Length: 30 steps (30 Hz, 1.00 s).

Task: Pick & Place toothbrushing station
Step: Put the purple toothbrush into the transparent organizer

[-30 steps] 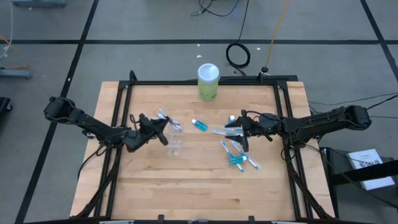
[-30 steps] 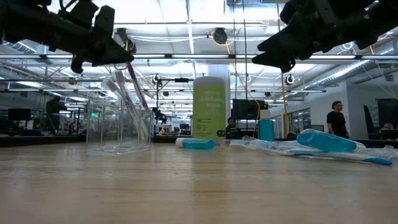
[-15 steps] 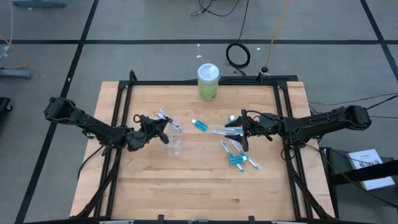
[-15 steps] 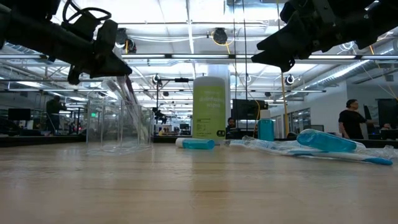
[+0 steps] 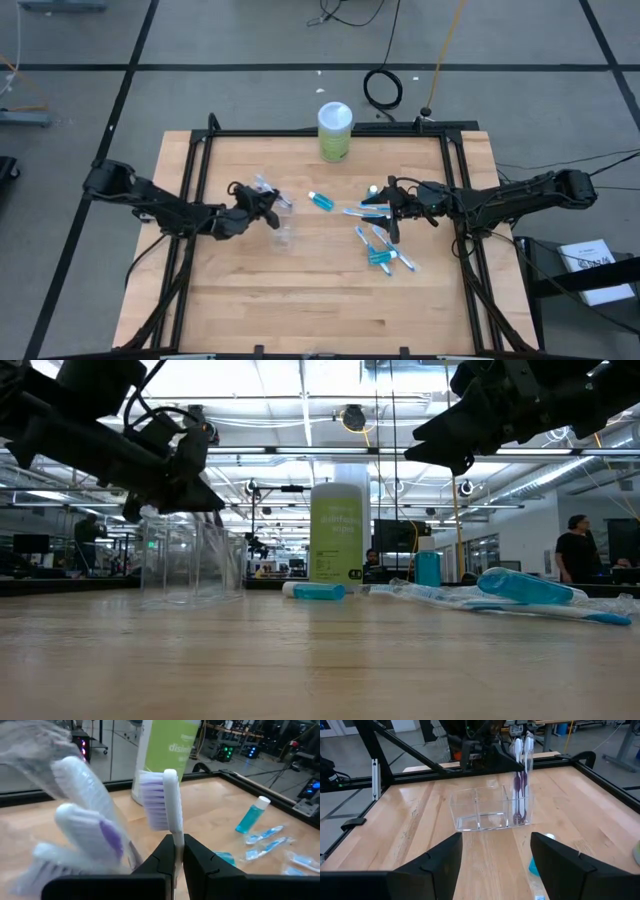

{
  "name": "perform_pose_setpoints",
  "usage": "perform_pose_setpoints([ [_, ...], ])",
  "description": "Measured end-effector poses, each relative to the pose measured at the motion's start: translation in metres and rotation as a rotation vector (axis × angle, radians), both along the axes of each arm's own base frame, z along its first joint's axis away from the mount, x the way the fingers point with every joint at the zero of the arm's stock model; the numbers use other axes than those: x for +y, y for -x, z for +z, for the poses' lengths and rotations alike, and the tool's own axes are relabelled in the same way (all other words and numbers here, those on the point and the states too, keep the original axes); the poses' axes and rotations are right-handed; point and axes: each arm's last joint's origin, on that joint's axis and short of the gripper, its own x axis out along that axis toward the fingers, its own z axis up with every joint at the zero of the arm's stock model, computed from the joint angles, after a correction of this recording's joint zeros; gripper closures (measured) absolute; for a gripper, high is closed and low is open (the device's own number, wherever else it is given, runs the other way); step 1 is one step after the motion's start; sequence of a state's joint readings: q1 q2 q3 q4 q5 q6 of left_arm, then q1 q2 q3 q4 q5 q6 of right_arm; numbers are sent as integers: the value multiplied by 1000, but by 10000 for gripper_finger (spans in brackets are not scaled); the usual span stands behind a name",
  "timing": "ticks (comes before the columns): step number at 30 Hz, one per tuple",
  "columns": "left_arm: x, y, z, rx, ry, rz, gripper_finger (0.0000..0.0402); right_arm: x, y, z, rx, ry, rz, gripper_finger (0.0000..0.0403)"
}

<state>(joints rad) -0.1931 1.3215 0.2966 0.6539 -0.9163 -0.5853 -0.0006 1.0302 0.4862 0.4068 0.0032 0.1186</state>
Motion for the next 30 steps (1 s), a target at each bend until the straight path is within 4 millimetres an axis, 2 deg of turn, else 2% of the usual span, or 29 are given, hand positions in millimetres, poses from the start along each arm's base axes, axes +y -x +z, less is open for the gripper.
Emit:
perform_pose_setpoints([
  [15,1,-1,0,-13,21,-18,309,0,0,0,0,3,1,177],
  [18,-1,-2,4,-29,1,-39,276,0,0,0,0,3,1,177],
  [25,-3,-7,16,-88,-45,-135,167,0,1,-2,27,13,-8,177],
  [30,-4,-4,33,-143,-93,-186,122,-7,14,-6,146,127,-209,177],
])
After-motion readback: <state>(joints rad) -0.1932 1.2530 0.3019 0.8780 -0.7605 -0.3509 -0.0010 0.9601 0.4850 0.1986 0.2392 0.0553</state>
